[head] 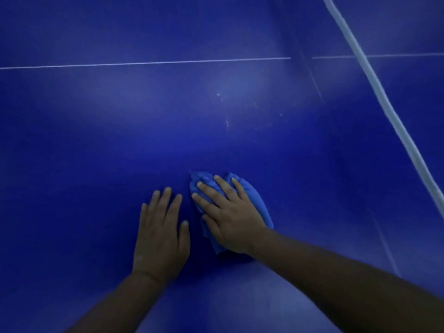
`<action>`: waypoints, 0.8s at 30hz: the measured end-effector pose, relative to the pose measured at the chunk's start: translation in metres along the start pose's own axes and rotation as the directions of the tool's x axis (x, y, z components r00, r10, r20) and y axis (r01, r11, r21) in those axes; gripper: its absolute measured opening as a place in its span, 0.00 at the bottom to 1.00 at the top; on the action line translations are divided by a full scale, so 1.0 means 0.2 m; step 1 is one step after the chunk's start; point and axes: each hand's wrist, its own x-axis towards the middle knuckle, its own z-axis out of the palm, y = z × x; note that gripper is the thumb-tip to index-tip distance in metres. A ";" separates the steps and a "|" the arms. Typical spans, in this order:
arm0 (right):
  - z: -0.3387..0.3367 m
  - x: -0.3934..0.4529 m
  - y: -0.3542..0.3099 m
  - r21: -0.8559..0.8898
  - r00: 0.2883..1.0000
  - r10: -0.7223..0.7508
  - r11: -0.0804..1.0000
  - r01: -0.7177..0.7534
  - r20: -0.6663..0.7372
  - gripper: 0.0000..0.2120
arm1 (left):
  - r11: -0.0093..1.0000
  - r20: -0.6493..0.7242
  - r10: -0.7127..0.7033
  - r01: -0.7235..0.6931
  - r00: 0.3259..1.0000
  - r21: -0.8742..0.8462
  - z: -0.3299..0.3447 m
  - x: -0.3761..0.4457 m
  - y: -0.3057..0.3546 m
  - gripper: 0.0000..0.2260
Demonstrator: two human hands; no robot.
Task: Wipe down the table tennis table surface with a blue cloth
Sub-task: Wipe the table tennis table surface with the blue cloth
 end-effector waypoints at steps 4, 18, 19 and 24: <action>-0.06 0.43 0.24 0.001 0.999 -0.032 0.999 0.032 -0.011 0.25 | 0.983 -0.037 -0.168 0.170 0.985 0.069 -0.04 0.43 -0.02 0.34; -0.14 0.85 0.55 -0.019 0.996 -0.091 0.996 0.091 -0.018 0.27 | 0.935 -0.061 -0.285 0.292 0.956 0.202 0.04 0.67 0.02 0.29; -0.18 0.97 0.65 -0.040 0.999 -0.004 0.999 0.002 -0.048 0.27 | 0.933 -0.064 -0.285 0.292 0.956 0.209 0.04 0.67 0.02 0.29; -0.19 1.07 0.82 0.008 0.905 0.411 0.911 -0.413 -0.113 0.26 | 0.931 -0.091 -0.272 0.286 0.958 0.228 0.05 0.67 0.00 0.28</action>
